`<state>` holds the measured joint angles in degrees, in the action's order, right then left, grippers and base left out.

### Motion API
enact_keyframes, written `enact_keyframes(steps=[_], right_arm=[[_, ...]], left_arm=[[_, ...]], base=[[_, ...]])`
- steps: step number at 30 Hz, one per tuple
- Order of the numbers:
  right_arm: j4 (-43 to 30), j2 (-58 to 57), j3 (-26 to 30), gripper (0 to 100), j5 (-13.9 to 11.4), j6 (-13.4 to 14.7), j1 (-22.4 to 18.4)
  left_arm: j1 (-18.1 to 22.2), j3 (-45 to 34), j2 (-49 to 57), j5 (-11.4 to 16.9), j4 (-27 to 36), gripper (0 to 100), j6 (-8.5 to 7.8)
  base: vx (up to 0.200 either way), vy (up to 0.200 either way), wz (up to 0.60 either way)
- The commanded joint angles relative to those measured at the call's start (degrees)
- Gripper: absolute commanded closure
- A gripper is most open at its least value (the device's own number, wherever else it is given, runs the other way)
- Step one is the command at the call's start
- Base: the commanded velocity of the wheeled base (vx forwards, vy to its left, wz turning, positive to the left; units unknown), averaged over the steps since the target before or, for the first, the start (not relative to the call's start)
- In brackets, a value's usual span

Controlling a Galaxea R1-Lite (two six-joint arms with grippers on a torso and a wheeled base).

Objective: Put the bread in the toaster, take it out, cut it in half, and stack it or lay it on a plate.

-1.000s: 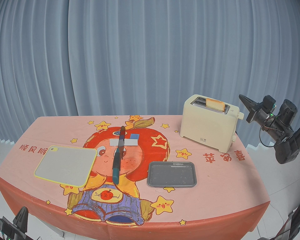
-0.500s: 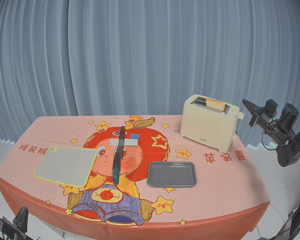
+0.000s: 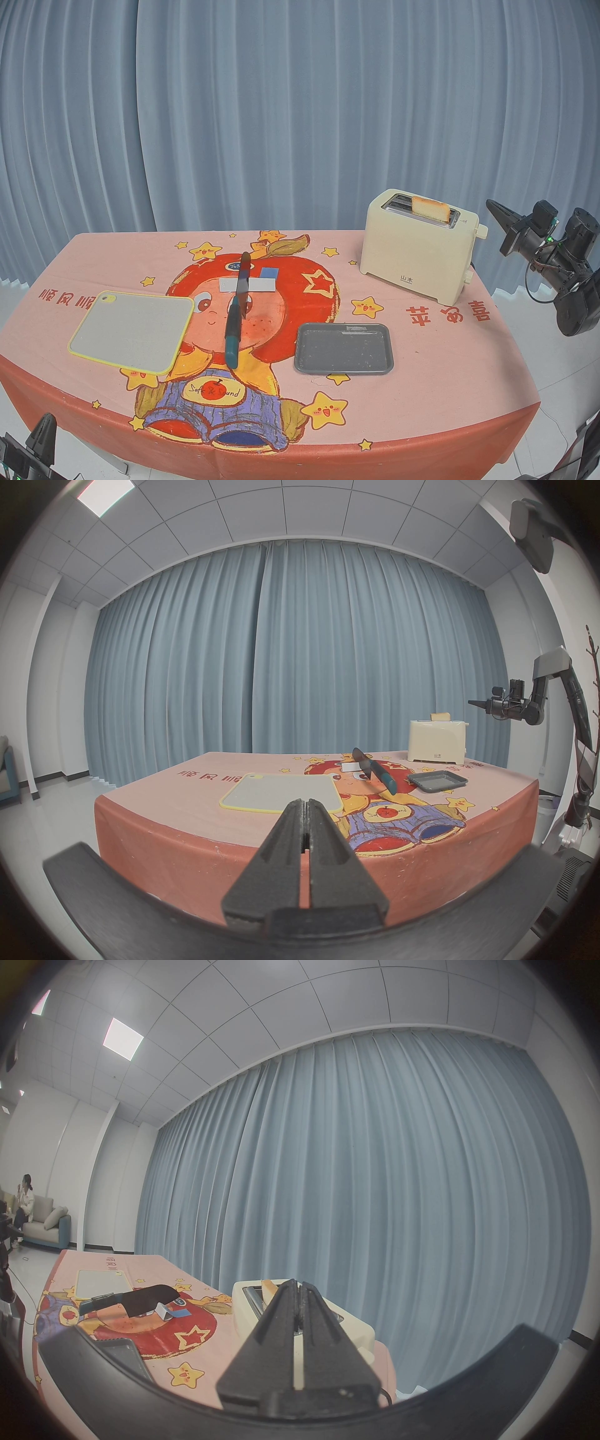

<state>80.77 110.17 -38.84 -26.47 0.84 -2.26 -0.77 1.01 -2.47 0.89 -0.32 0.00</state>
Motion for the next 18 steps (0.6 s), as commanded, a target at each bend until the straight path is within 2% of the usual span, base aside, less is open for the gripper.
enact_keyframes(steps=[1, 11, 18], right_arm=[[0.0, 0.05, 0.17, 100, 0.01, -0.05, 0.06], [0.0, -0.13, 0.34, 100, 0.01, -0.4, -0.03], [-0.97, 0.4, 0.08, 100, -0.17, -0.4, -1.79]], left_arm=[[-0.02, -1.01, -0.07, -0.01, -0.03, 100, 0.0], [-0.02, -1.01, -0.07, -0.01, -0.03, 100, 0.0], [-0.02, -1.01, -0.07, -0.01, -0.03, 100, 0.0]], base=[[0.0, 0.0, 0.0], [0.0, 0.0, 0.0], [0.0, 0.0, 0.0]])
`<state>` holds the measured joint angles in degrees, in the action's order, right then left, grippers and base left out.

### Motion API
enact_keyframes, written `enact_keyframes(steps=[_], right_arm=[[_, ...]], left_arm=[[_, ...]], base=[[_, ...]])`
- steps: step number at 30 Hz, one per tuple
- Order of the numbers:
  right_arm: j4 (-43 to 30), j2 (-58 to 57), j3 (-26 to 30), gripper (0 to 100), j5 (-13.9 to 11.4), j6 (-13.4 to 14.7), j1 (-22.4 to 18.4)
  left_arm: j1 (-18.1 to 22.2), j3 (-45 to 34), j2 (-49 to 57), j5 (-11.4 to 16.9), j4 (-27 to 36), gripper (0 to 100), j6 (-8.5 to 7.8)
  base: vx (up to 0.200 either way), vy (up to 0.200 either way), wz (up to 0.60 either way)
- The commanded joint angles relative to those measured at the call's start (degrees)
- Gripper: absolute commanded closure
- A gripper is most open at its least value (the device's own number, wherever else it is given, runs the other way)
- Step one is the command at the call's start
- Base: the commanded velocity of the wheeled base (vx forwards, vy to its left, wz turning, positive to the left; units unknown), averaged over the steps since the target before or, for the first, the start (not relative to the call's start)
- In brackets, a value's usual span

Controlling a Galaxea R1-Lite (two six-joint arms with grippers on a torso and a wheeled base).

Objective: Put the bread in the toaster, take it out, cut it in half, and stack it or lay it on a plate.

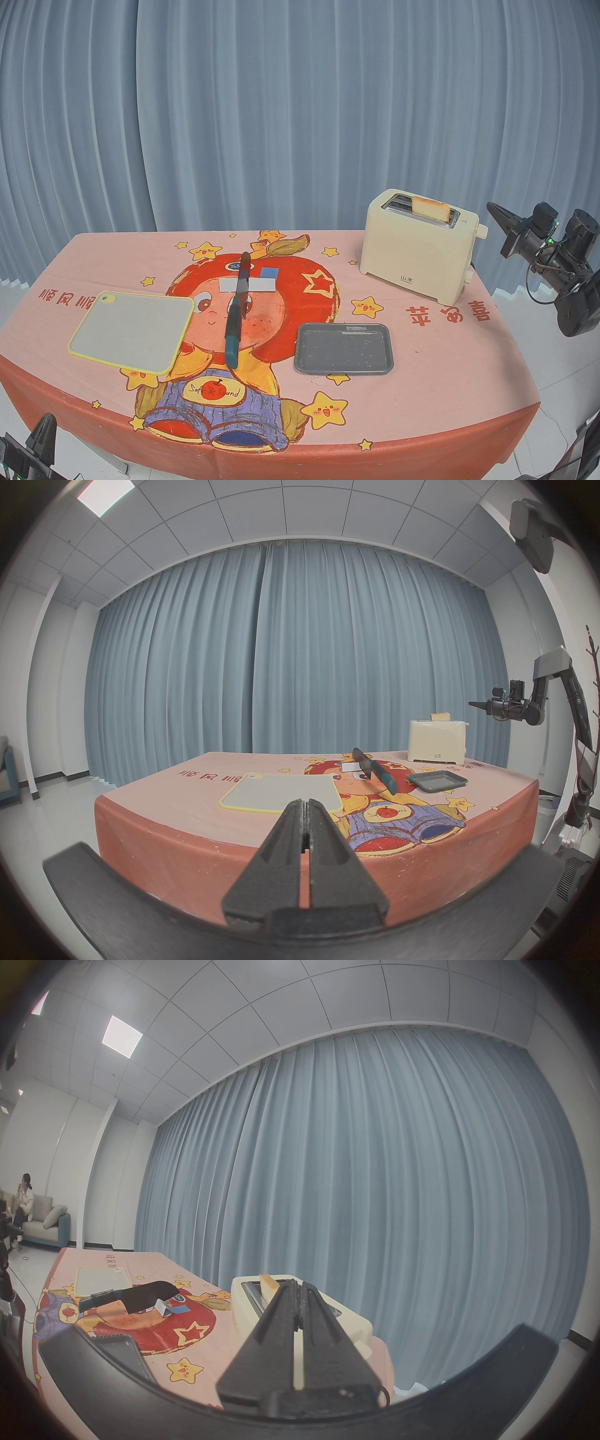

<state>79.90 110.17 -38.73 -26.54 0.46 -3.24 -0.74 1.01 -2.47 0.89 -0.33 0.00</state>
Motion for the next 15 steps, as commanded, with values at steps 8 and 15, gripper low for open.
enact_keyframes(steps=[8, 15], right_arm=[[-1.15, 0.75, 0.32, 100, -0.27, -0.02, -1.42], [-1.15, 3.04, 0.32, 100, -0.27, -0.02, -2.38]], left_arm=[[0.04, -1.01, -0.07, -0.01, -0.02, 100, 0.0], [-0.05, -1.01, -0.07, -0.01, -0.02, 100, 0.0]], base=[[0.0, 0.0, 0.0], [0.0, 0.0, 0.0]])
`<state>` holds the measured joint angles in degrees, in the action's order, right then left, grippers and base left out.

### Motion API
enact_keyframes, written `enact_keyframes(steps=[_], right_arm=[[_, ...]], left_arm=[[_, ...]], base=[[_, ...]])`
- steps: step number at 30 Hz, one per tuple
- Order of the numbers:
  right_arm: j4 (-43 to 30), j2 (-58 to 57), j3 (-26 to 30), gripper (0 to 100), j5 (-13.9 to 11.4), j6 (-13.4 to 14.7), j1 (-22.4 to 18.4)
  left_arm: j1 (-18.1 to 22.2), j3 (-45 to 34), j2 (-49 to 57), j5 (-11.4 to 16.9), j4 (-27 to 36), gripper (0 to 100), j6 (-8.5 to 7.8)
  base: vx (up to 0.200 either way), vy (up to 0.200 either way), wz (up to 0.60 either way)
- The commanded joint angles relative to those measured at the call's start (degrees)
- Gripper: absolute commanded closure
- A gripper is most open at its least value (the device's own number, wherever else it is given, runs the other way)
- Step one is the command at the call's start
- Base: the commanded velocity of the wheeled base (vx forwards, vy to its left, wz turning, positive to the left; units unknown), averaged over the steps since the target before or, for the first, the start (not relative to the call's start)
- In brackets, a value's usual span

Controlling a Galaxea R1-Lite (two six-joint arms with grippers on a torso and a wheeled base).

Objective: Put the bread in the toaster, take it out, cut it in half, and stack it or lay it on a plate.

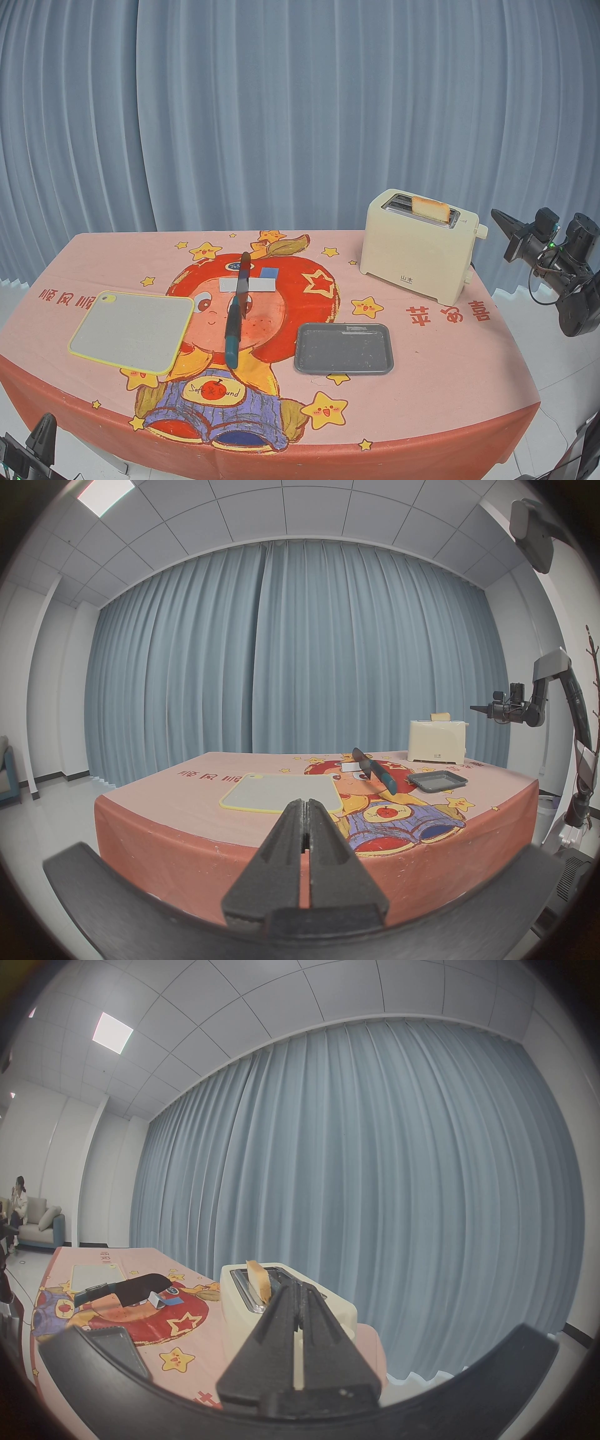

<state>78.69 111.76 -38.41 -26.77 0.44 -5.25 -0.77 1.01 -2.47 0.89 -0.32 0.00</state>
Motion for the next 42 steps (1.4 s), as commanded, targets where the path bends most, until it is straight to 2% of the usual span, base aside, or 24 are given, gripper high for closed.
enact_keyframes(steps=[1, 13, 37, 42], right_arm=[[0.15, 2.85, -0.26, 100, -0.04, -0.26, -1.16], [0.15, 5.57, 0.36, 100, -0.04, -3.16, -0.63], [0.15, 5.66, -0.35, 100, -0.04, -3.08, -0.55], [0.15, 5.57, -2.19, 100, 0.23, -2.81, -0.9]], left_arm=[[-0.02, -1.01, -0.07, -0.01, -0.03, 100, 0.0], [0.06, -1.01, -0.07, -0.01, -0.03, 100, 0.0], [-0.02, -1.01, -0.07, -0.01, -0.03, 100, 0.0], [0.06, -1.01, -0.07, -0.01, -0.03, 100, 0.0]], base=[[0.0, 0.0, 0.0], [0.0, 0.0, 0.0], [0.0, 0.0, 0.0], [0.0, 0.0, 0.0]])
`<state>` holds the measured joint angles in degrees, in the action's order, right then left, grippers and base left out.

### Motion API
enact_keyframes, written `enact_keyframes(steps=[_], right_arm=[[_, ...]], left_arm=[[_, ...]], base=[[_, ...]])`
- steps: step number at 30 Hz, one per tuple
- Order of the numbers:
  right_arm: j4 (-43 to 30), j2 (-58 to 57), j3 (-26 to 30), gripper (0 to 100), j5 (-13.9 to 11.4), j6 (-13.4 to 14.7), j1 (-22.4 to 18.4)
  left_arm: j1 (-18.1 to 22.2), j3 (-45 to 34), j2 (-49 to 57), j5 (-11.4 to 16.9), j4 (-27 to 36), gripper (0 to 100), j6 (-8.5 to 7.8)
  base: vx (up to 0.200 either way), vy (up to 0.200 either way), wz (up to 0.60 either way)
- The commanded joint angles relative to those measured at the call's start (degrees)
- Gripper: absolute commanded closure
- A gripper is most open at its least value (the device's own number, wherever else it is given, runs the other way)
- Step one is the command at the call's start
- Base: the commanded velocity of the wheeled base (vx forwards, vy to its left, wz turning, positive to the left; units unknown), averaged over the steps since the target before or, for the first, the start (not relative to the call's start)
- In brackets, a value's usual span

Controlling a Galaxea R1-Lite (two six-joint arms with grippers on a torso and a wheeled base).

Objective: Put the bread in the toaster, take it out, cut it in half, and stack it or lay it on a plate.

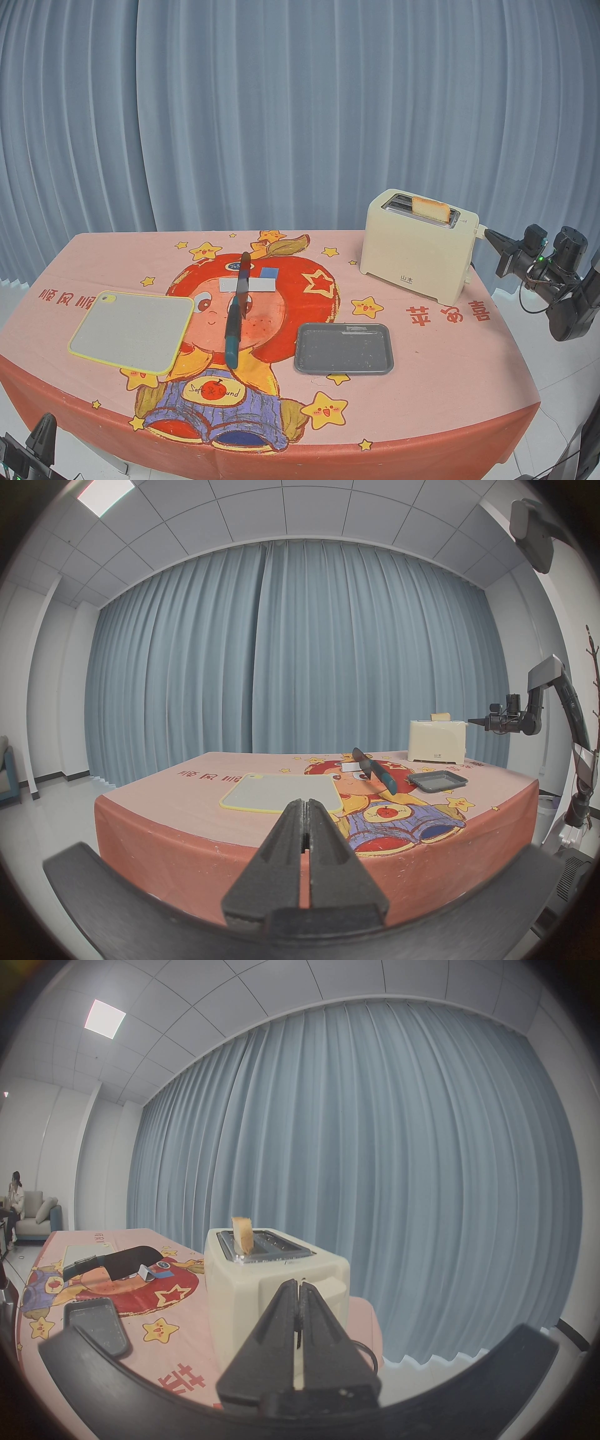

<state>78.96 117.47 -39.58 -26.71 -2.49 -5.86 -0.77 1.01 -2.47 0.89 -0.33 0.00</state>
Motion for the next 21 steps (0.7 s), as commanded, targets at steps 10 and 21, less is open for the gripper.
enact_keyframes(steps=[10, 21], right_arm=[[-0.12, 2.41, -1.81, 100, 0.34, 0.11, -0.38], [-0.12, 2.41, -1.46, 100, 0.34, 0.11, -0.38]], left_arm=[[-0.02, -1.01, -0.07, -0.01, -0.02, 100, 0.0], [0.06, -1.01, -0.07, -0.01, -0.02, 100, 0.0]], base=[[0.0, 0.0, 0.0], [0.0, 0.0, 0.0]])
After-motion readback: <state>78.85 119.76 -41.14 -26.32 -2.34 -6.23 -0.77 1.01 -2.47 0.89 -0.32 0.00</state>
